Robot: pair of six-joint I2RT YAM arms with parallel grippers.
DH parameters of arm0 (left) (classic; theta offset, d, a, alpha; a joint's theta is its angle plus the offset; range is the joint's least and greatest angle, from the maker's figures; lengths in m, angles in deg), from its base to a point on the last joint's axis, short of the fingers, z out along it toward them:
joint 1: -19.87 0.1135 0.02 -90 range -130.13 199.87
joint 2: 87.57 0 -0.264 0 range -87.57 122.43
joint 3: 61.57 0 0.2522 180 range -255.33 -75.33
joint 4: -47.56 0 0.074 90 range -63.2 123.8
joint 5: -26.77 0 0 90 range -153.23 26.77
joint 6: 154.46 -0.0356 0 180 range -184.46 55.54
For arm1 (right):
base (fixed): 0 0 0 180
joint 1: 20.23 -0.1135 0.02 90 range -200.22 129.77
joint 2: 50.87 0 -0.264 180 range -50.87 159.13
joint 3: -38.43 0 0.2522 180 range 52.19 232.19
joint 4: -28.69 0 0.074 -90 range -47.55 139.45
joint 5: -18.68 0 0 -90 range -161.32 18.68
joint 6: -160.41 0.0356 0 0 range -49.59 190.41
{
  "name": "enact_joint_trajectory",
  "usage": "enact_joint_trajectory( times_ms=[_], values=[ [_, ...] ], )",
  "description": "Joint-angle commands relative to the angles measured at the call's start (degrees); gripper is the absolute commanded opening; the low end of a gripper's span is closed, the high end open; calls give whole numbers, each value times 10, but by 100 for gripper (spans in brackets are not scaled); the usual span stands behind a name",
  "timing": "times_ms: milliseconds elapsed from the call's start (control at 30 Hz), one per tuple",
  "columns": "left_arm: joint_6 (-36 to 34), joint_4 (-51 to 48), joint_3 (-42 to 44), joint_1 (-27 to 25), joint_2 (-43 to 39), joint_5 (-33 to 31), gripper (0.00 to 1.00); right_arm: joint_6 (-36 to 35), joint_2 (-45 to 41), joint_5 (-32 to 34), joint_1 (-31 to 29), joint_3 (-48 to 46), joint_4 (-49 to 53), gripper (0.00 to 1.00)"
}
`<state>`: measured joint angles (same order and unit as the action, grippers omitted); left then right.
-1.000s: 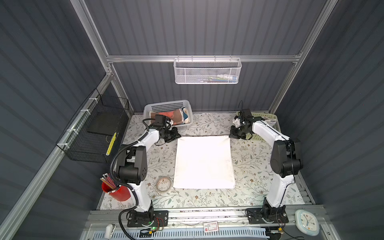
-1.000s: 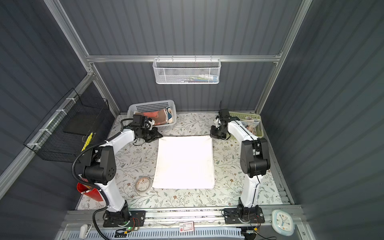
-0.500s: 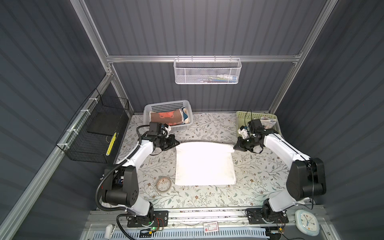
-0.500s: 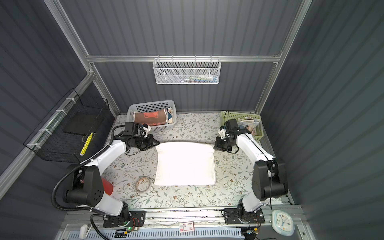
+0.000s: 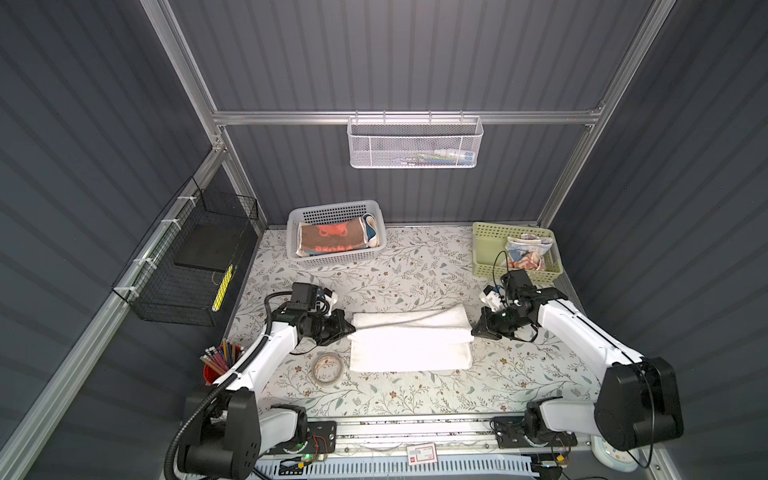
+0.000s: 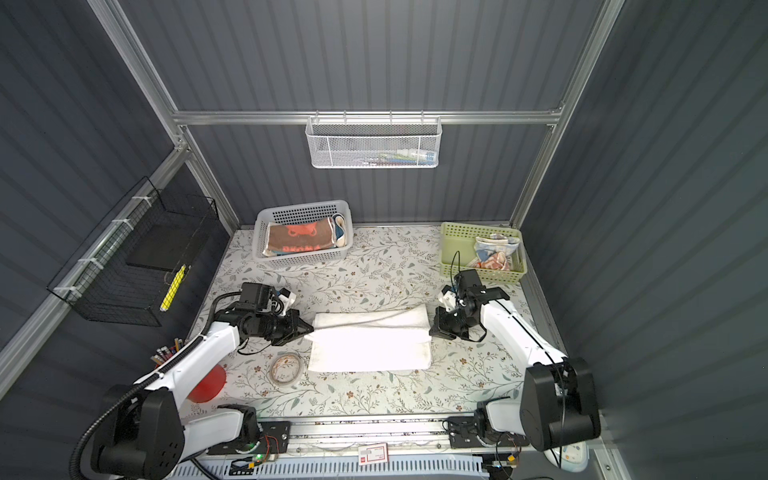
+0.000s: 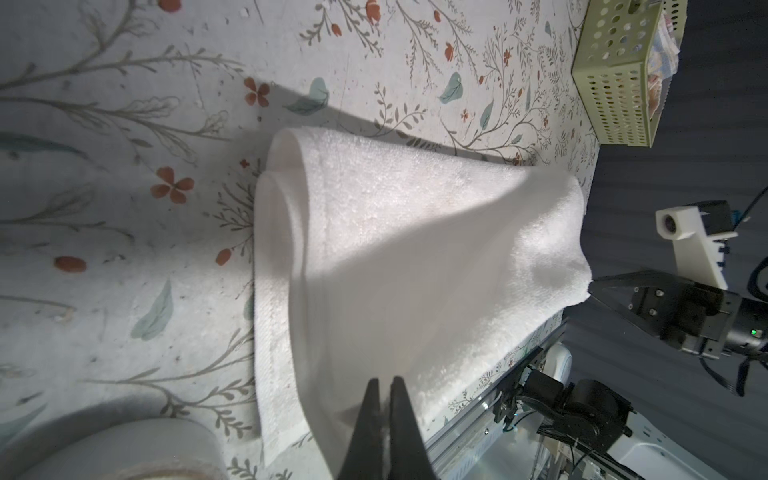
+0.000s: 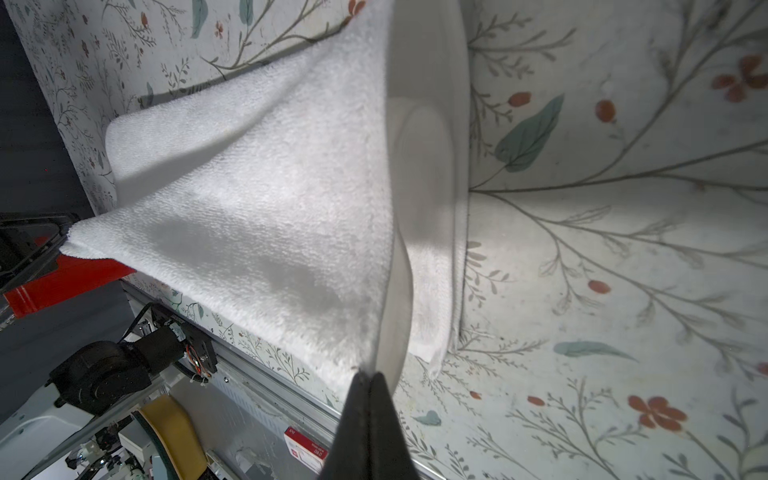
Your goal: Fold and stack the towels
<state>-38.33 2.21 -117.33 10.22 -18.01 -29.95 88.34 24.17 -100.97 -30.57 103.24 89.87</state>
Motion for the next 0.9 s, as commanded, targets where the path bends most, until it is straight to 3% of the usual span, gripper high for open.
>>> enact_joint_trajectory(
  times_ms=[0,200,233,267,300,367,500,700,867],
  values=[
    [-27,-78,-26,-1,-17,-24,0,-5,-22,15,-2,23,78,0],
    [33,-73,28,-25,-53,-29,0,23,-59,17,-3,-44,93,0],
    [46,-80,41,-28,-59,-36,4,34,-64,9,-5,-59,90,10],
    [64,-86,48,-37,-67,-50,21,39,-68,9,-12,-62,93,29],
    [73,-90,47,-43,-76,-60,34,44,-72,16,-19,-59,96,41],
    [86,-106,44,-46,-93,-72,46,50,-77,32,-20,-48,100,49],
    [74,-144,7,-47,-96,-139,49,44,-58,57,-21,-15,104,51],
    [43,-95,-35,-47,2,-126,50,47,13,90,-67,41,75,51],
    [29,-41,-59,-47,79,-122,50,63,74,80,-114,52,13,51]
  ],
)
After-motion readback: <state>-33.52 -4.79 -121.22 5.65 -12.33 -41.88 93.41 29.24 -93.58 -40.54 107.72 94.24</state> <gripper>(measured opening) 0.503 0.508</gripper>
